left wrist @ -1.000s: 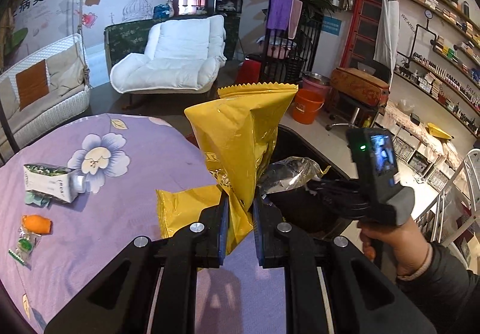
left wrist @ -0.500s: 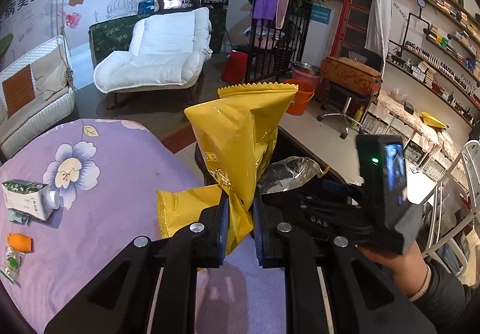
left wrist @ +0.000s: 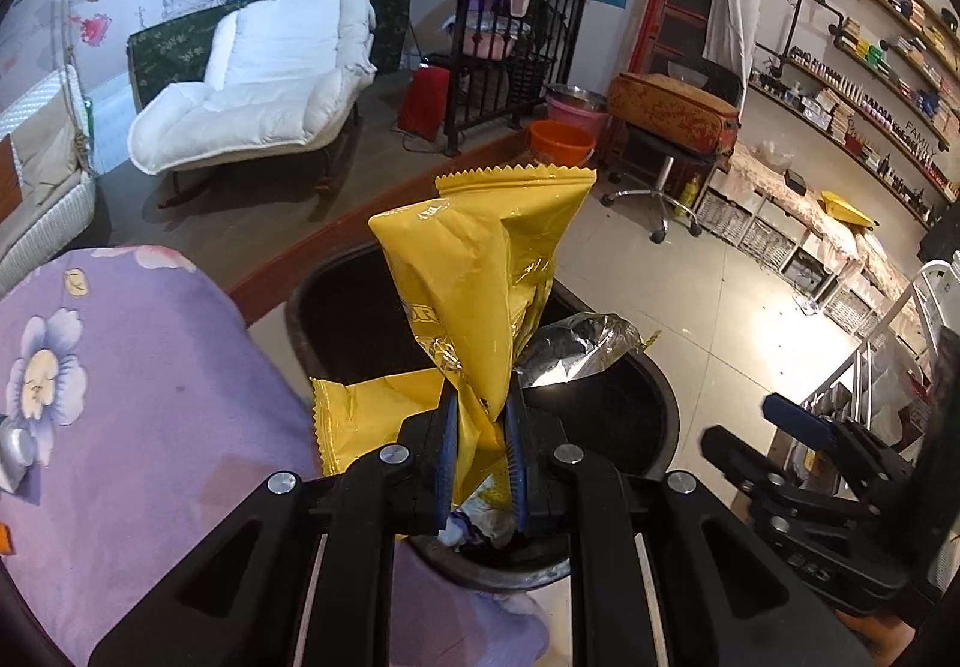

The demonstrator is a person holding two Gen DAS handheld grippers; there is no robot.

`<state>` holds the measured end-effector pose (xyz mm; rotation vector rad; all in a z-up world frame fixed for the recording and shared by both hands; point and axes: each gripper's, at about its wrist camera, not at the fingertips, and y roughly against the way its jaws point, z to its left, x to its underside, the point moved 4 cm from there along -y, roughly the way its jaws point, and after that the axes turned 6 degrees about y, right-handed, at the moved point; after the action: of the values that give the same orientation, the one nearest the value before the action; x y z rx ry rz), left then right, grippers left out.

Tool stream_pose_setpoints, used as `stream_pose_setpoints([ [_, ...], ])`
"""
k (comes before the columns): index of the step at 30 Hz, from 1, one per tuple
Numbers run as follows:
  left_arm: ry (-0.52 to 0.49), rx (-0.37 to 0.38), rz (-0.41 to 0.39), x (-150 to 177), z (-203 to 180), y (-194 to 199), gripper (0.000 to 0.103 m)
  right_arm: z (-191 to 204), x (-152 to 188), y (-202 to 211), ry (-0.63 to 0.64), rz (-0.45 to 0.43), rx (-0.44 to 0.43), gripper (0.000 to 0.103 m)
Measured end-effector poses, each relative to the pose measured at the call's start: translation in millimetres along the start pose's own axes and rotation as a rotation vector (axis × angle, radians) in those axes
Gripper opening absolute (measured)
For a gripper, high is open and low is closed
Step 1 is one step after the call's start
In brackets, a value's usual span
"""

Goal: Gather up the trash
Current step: 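Lower the yellow Oreo bag into the bin and open the left tool, then move both open tools back over the table toward the candy wrapper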

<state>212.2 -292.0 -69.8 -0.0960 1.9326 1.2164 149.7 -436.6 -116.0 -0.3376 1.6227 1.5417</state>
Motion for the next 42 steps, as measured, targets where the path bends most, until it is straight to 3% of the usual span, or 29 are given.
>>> stream_pose_setpoints([
  [11,-0.009,0.001,0.096,3.6,-17.6,-41.7,0.015,-28.7,5.1,16.2,-0.035,-0.017,0.054,0.076],
  [13,-0.009,-0.004,0.105,4.3,-17.3,-46.0,0.023,-31.4,4.0,16.8,-0.046,-0.019,0.054,0.079],
  [15,-0.004,-0.008,0.111,4.2,-17.2,-48.3,0.049,-34.4,3.9,17.7,-0.051,-0.022,0.061,0.081],
  [18,0.01,0.005,0.091,2.1,-17.5,-45.6,0.072,-37.6,3.2,18.3,-0.059,-0.023,0.066,0.082],
  [35,-0.002,-0.052,0.004,12.6,-0.4,1.4,0.082,-19.5,-5.8,20.9,-0.033,-0.039,0.033,0.084],
  [42,0.038,-0.121,-0.038,34.5,33.6,38.8,0.083,22.4,-8.1,19.4,0.041,-0.037,-0.047,0.084],
])
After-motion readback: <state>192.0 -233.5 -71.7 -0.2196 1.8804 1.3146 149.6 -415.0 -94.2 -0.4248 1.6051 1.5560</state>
